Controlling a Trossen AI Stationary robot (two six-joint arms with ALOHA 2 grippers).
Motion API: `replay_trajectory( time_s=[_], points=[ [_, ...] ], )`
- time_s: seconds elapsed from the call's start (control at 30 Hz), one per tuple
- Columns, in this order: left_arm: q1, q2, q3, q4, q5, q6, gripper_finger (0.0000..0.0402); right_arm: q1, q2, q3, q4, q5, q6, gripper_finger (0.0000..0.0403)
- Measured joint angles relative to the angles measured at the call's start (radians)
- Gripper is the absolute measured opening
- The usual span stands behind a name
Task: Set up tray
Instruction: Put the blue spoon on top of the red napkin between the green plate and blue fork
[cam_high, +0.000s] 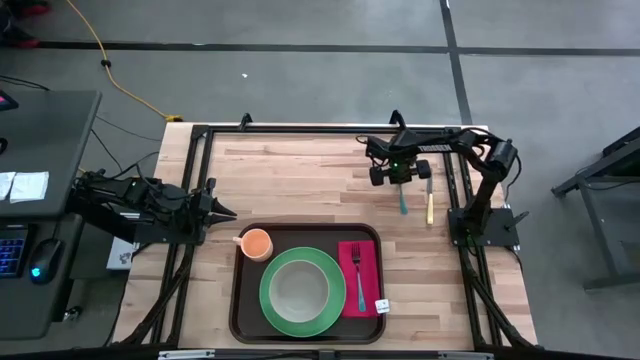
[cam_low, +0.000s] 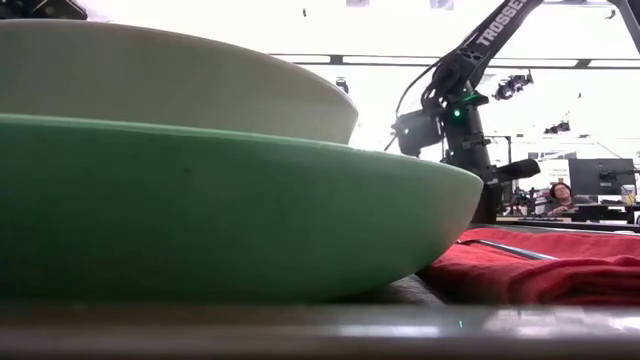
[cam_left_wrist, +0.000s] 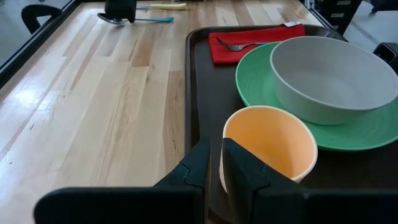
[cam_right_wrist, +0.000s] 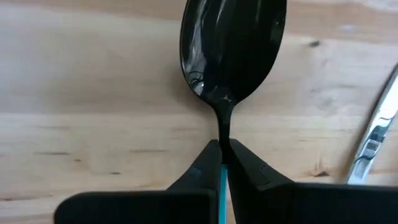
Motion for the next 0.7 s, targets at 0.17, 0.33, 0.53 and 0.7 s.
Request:
replay_trajectory(
  time_s=[0.17, 0.33, 0.53, 0.7],
  points=[
    [0.000, 0.000, 0.000, 0.000, 0.000, 0.000, 0.0074, -0.001, -0.003, 0.036, -0.027, -0.003, 0.000, 0.0000],
    [0.000, 0.000, 0.000, 0.000, 0.000, 0.000, 0.0074, 0.000, -0.003, 0.059, -0.075, -0.025, 0.000, 0.0000],
    [0.000, 0.000, 0.000, -0.008, 0.000, 0.000, 0.0074, 0.017, -0.005, 0.098, -0.140, -0.047, 0.000, 0.0000],
    [0.000, 0.000, 0.000, -0.016, 0.000, 0.000, 0.0074, 0.052, -0.005, 0.148, -0.202, -0.076, 0.017, 0.0000]
  ],
)
